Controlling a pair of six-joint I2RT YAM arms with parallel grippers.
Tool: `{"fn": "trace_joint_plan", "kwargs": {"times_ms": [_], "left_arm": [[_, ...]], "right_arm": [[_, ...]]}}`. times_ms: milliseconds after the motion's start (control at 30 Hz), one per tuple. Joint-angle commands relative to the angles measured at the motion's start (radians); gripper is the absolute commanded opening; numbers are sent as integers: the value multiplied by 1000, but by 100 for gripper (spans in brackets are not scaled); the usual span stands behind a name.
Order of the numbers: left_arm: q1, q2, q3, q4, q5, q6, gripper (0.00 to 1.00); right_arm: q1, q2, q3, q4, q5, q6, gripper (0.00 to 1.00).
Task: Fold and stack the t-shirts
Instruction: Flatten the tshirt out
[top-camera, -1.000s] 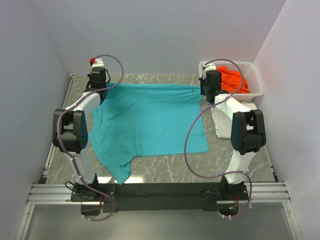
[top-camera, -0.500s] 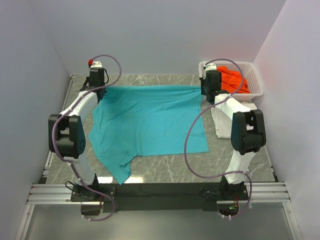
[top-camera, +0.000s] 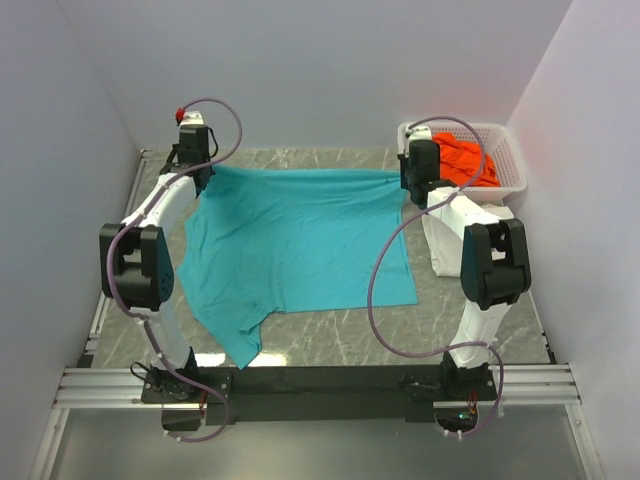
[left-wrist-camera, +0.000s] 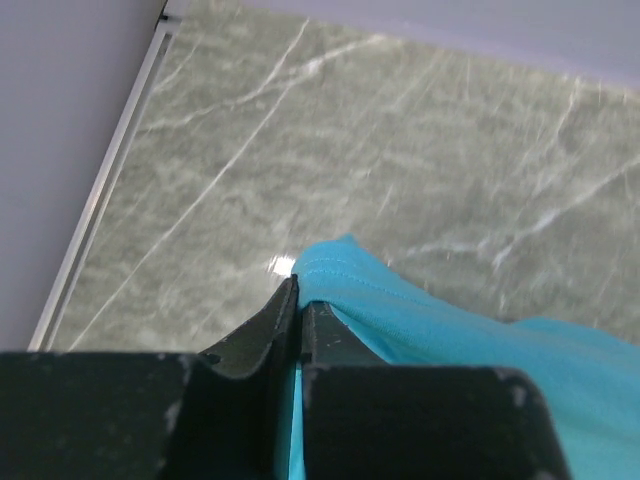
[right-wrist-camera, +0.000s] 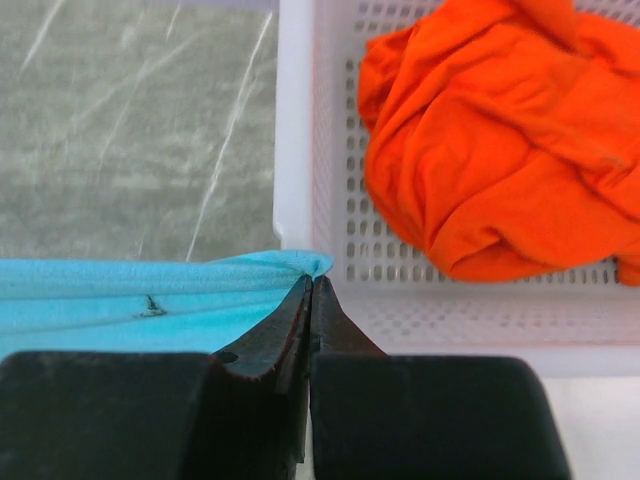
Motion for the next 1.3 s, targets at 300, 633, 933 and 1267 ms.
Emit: {"fn": "trace_joint_plan", "kwargs": {"times_ms": [300,633,933,1267], "left_arm": [[7,221,241,117,30,-69,75],[7,-122,4,-167,-14,-302,89],[7,-483,-513,-268,139,-480,78],[5,-482,-683,-230,250,-560,57]], "right_arm": [[19,149,315,-20,186,36,39],[111,-92,208,-316,147,243,58],[194,-376,-105,-496,-33,405,60],[596,-362,-237,-445,-323,467,49]]}}
